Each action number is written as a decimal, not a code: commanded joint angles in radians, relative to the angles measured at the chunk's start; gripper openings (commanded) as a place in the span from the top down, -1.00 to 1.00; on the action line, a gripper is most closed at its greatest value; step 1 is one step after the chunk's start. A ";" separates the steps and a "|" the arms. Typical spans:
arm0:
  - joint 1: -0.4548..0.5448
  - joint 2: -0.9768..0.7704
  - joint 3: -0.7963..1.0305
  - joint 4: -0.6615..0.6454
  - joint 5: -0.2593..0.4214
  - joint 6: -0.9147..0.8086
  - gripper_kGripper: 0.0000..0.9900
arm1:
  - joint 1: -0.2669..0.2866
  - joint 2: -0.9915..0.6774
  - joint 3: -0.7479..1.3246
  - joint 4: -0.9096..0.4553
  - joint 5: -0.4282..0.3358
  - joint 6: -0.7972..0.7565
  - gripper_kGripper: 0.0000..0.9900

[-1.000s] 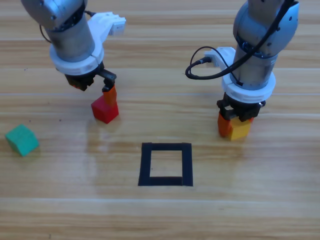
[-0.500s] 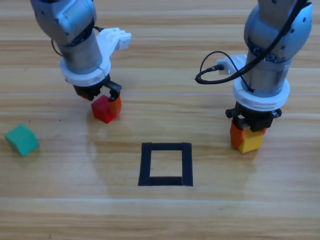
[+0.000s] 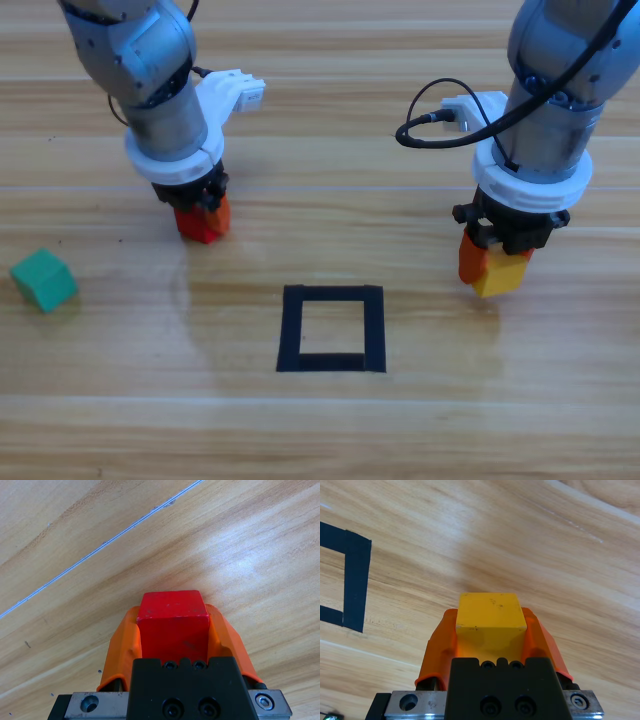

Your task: Stack the blocks in the rectangular block: red at the bottom, yellow in the middle, green on top

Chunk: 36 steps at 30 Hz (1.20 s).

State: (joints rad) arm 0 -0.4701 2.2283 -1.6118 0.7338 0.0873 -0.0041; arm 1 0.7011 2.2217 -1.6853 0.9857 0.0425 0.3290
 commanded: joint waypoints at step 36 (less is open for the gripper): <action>-0.539 -0.006 -0.094 0.220 0.040 -0.995 0.92 | 0.041 -0.165 0.151 -0.099 -0.044 0.059 0.85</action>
State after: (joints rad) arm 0 -0.9888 2.1325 -1.6759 0.9754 0.1139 -1.0120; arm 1 0.7172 2.0617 -1.5393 0.9018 0.0185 0.3846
